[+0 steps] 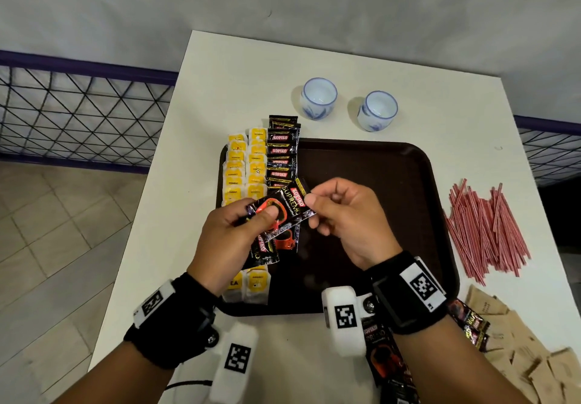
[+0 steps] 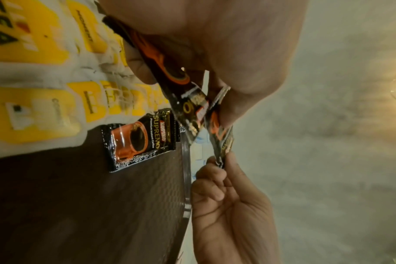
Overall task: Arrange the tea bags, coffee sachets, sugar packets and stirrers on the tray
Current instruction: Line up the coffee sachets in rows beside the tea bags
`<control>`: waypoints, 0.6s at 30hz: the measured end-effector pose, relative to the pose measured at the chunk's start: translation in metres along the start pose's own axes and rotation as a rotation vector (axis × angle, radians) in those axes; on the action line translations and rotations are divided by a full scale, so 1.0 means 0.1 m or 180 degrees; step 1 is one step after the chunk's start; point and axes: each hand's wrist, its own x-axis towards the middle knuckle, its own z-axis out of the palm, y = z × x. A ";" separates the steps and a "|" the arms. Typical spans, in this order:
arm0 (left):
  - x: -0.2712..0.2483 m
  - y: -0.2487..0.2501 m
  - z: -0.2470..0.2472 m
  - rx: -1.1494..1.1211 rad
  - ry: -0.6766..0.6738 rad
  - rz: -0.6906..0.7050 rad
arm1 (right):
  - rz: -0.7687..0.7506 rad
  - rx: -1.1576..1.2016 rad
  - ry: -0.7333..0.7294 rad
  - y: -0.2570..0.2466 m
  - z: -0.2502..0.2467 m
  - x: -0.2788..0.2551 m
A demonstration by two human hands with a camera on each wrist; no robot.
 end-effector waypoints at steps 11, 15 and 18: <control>-0.11 0.17 -0.29 0.1296 -0.0297 0.0381 | -0.0546 -0.2547 -0.0637 -0.45 -0.34 -0.23; -0.18 0.14 -0.15 0.1199 -0.0887 0.0506 | -0.0528 -0.2193 -0.0951 -0.35 -0.19 -0.28; -0.17 0.07 -0.11 0.1049 -0.0497 0.0549 | -0.0371 -0.1709 -0.0870 -0.23 -0.14 -0.27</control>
